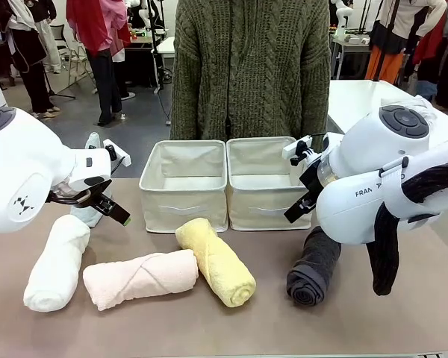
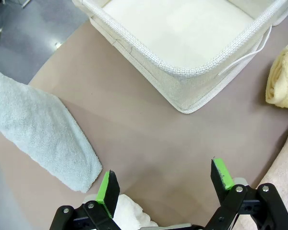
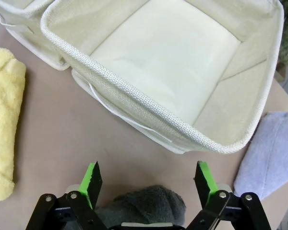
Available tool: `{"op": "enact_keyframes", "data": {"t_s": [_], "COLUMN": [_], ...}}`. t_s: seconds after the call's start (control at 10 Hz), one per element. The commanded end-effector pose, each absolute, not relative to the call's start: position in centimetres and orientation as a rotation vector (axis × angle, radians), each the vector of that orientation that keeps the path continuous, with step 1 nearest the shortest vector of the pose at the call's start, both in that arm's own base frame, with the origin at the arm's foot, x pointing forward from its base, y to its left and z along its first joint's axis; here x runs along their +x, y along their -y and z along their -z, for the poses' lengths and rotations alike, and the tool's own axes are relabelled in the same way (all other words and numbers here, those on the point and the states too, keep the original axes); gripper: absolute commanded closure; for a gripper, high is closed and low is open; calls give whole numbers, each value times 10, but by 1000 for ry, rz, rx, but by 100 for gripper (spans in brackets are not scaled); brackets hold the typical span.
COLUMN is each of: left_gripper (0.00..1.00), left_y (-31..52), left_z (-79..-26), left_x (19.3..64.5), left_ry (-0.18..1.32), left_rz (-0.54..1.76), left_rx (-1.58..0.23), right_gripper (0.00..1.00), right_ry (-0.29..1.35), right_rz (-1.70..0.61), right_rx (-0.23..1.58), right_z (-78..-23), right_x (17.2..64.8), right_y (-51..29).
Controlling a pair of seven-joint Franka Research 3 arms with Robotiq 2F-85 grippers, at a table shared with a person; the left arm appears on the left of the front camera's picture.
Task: Sort the towels based on their folding style.
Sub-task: Pick up one triangle-folded towel and place it in the left Fabric basket.
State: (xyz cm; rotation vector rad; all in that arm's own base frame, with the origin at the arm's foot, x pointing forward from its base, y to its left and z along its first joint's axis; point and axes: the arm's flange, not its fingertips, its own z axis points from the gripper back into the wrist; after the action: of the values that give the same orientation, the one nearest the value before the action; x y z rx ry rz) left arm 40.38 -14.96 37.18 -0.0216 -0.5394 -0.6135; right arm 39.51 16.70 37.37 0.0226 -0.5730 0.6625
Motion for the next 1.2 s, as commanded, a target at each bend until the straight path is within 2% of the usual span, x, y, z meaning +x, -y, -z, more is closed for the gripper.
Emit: {"op": "enact_keyframes", "data": {"t_s": [0.0,0.3,0.4,0.8,1.1], "left_gripper": [0,0,0,0,0], "left_y": [150,150,149,132,122], "left_z": [-372,-372,-390,-508,-583], "left_x": [404,404,402,379,361], "left_ry": [540,539,530,504,552], "left_rz": [614,614,639,712,734], "left_rx": [-22,-22,-19,54,86], "right_gripper": [0,0,0,0,0], "right_ry": [573,553,536,461,512], "right_rz": [-662,-626,-622,-654,-631], "right_rx": [23,16,-1,-21,-53], "right_z": [-374,-380,-397,-523,-595], "right_x": [395,397,394,352,320], "right_y": [-167,-166,-165,-150,-153]}}
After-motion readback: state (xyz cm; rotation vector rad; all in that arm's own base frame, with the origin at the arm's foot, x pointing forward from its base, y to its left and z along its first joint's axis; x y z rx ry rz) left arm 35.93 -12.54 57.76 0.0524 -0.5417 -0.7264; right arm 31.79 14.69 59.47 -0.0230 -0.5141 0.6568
